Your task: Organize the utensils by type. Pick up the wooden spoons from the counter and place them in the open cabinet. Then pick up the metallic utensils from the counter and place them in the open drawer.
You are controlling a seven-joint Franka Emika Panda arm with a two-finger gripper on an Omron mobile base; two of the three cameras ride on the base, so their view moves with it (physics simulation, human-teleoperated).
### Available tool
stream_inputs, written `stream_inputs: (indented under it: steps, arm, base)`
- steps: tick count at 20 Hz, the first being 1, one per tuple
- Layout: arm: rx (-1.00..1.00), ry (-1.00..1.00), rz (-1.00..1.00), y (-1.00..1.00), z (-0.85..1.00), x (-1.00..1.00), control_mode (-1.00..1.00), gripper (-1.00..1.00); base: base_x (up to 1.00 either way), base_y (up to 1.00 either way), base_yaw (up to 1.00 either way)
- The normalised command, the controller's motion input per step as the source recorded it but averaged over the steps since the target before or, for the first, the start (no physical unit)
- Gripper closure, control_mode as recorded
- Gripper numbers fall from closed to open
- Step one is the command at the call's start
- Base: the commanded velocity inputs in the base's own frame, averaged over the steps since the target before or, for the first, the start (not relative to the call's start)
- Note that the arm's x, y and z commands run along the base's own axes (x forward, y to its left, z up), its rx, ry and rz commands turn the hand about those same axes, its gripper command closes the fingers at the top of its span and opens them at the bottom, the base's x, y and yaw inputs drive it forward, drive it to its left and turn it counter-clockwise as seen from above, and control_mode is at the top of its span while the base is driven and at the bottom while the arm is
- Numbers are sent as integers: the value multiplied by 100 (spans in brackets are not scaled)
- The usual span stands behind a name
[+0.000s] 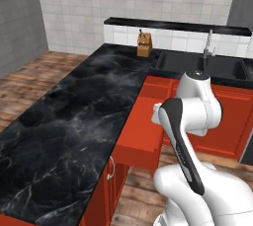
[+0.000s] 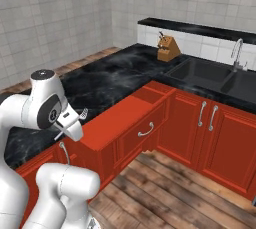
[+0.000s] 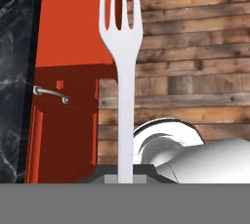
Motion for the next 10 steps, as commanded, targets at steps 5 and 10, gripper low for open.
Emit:
stream_inputs:
  steps: [5,10]
  arm:
    - [0,0,0,0,0,0,100,100]
    - [0,0,0,0,0,0,100,100]
  base:
    - [0,0,0]
    - [0,0,0]
